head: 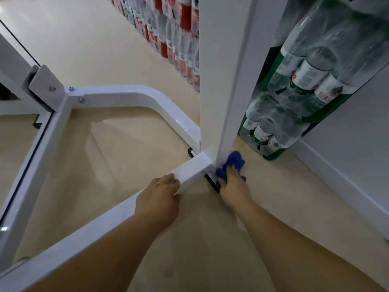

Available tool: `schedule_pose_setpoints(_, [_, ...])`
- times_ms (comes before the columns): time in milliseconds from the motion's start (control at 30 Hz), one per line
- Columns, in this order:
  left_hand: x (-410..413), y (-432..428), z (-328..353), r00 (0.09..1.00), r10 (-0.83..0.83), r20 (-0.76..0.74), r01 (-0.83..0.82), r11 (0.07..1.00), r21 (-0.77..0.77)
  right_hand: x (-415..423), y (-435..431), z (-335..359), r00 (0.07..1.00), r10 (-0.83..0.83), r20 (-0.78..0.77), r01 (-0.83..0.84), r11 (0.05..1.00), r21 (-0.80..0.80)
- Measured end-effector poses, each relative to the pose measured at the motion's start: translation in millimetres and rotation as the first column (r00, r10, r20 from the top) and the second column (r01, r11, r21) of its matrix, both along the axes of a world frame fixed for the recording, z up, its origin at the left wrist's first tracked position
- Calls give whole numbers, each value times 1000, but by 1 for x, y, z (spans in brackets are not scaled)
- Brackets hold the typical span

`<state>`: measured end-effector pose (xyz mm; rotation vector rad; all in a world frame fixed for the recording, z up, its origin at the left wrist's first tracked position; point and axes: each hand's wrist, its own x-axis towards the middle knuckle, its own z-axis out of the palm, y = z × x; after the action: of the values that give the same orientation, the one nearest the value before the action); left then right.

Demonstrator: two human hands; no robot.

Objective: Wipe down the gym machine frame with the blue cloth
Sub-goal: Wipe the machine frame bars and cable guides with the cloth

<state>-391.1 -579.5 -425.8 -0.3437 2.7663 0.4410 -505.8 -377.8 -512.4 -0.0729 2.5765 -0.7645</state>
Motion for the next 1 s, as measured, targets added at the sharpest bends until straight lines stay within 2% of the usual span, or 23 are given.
schedule_pose_setpoints(67, [4, -7, -4, 1000, 17, -4, -17, 998, 61, 10, -2, -16, 997, 78, 16, -79, 997, 28])
schedule_pose_setpoints(167, [10, -15, -8, 998, -15, 68, 4, 987, 158, 4, -1, -24, 988, 150, -39, -135, 957, 257])
schedule_pose_setpoints(233, [11, -18, -9, 993, -42, 107, 21, 981, 195, -1, -1, -21, 990, 138, -23, -124, 943, 309])
schedule_pose_setpoints(333, [8, -22, -9, 994, -32, 101, 6, 971, 240, 12, -1, -21, 984, 152, -90, -115, 940, 322])
schedule_pose_setpoints(433, [6, -25, -6, 994, 44, 102, -76, 941, 331, 44, -3, -24, 960, 229, -164, -178, 945, 273])
schedule_pose_setpoints(667, [8, -21, -13, 995, 17, 101, -48, 949, 311, 13, 10, -22, 979, 190, -77, -150, 921, 359])
schedule_pose_setpoints(867, [8, -28, -11, 996, 3, 85, -30, 945, 326, 47, 4, -23, 909, 391, -143, -323, 880, 348])
schedule_pose_setpoints(933, [9, -27, -12, 996, -16, 91, -13, 949, 315, 39, 7, -24, 919, 363, -152, -297, 893, 339])
schedule_pose_setpoints(1000, [9, -26, -13, 995, -30, 96, 0, 955, 298, 17, 12, -25, 956, 268, -123, -212, 915, 344])
